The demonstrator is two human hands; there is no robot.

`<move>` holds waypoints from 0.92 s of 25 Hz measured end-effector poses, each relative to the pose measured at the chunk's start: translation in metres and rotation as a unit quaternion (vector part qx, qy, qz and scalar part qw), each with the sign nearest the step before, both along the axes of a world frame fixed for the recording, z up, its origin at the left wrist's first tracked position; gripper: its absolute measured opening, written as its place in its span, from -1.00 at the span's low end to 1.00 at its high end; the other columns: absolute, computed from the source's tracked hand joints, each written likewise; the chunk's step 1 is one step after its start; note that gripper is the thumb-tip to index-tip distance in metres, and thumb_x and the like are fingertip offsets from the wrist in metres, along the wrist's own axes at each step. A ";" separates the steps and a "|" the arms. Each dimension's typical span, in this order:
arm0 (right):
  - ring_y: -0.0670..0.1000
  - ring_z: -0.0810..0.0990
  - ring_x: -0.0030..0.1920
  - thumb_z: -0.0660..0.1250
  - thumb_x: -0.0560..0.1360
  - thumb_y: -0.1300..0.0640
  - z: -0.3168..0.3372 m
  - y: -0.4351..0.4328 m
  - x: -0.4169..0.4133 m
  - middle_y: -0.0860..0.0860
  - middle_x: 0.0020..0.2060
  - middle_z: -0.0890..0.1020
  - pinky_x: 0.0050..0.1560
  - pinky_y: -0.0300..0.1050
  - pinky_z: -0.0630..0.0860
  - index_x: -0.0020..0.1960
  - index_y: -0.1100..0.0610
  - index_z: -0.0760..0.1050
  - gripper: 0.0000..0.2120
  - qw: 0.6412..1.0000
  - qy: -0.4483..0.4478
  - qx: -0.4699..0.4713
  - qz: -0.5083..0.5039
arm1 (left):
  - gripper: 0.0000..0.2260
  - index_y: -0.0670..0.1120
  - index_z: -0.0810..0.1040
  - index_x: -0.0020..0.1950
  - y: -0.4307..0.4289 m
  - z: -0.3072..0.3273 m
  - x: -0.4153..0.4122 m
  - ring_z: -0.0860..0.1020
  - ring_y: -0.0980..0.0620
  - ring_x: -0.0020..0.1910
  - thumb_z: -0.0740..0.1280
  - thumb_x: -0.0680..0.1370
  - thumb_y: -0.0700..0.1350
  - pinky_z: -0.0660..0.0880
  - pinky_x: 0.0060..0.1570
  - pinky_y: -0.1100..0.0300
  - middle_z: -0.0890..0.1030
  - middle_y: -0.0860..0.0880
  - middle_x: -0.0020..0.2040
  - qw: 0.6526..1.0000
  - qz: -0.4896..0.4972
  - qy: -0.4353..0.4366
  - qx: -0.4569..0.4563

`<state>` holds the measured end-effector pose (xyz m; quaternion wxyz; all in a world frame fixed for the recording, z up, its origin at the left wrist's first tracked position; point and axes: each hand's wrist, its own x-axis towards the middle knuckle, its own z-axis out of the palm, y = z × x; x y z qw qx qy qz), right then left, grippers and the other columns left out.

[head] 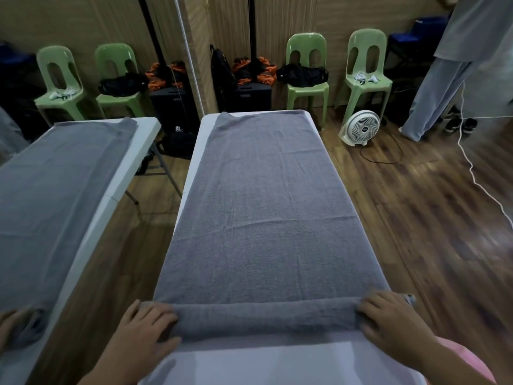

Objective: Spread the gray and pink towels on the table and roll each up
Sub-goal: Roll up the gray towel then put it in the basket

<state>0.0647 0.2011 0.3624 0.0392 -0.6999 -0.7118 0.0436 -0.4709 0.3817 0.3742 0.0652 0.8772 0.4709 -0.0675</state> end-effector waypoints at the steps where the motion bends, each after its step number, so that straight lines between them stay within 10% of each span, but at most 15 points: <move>1: -0.07 0.57 0.00 0.35 0.32 -0.11 -0.005 -0.006 -0.003 -0.16 0.01 0.61 0.08 -0.15 0.44 0.04 -0.06 0.60 -0.68 1.000 0.005 -0.014 0.004 | -0.61 0.19 0.57 0.14 -0.005 -0.003 -0.003 0.50 0.11 0.18 0.32 0.35 0.24 0.30 0.28 -0.01 0.57 0.18 0.18 0.999 -0.016 0.020 -0.033; 9: -0.12 0.44 -0.26 0.16 0.48 -0.04 0.014 0.015 -0.004 -0.14 -0.38 0.47 -0.26 -0.22 0.31 -0.29 -0.03 0.35 -0.81 0.987 0.074 -0.117 -0.085 | -0.88 0.19 0.35 -0.17 0.000 0.015 0.006 0.44 0.22 -0.08 0.04 0.51 0.07 0.24 0.33 0.02 0.50 0.21 -0.19 0.997 0.057 -0.001 -0.050; 15: -0.15 0.48 -0.07 0.28 0.50 -0.07 0.009 0.025 -0.005 -0.24 -0.11 0.57 -0.05 -0.16 0.49 -0.04 -0.18 0.53 -0.92 0.995 0.042 -0.013 -0.090 | -0.81 0.22 0.49 0.09 0.010 0.010 0.002 0.52 0.10 0.12 0.16 0.54 0.17 0.39 0.28 -0.09 0.56 0.20 0.08 0.998 0.047 -0.030 0.042; 18: -0.15 0.50 0.04 0.36 0.37 -0.20 -0.002 0.012 -0.014 -0.27 0.02 0.55 0.12 -0.12 0.48 0.14 -0.19 0.52 -0.65 0.998 0.024 -0.058 -0.017 | -0.48 0.21 0.43 0.32 0.001 -0.006 -0.011 0.46 0.05 0.31 0.36 0.40 0.31 0.42 0.29 -0.12 0.48 0.16 0.32 0.999 -0.004 0.040 -0.005; 23: -0.10 0.54 0.00 0.43 0.29 0.14 -0.011 0.012 -0.005 -0.22 -0.04 0.61 0.10 -0.12 0.47 0.07 -0.17 0.57 -0.61 0.997 0.050 -0.045 -0.046 | -0.43 0.15 0.49 0.29 0.008 -0.008 -0.030 0.51 -0.01 0.19 0.56 0.32 -0.06 0.57 0.07 0.01 0.55 0.06 0.27 0.998 0.067 -0.006 0.006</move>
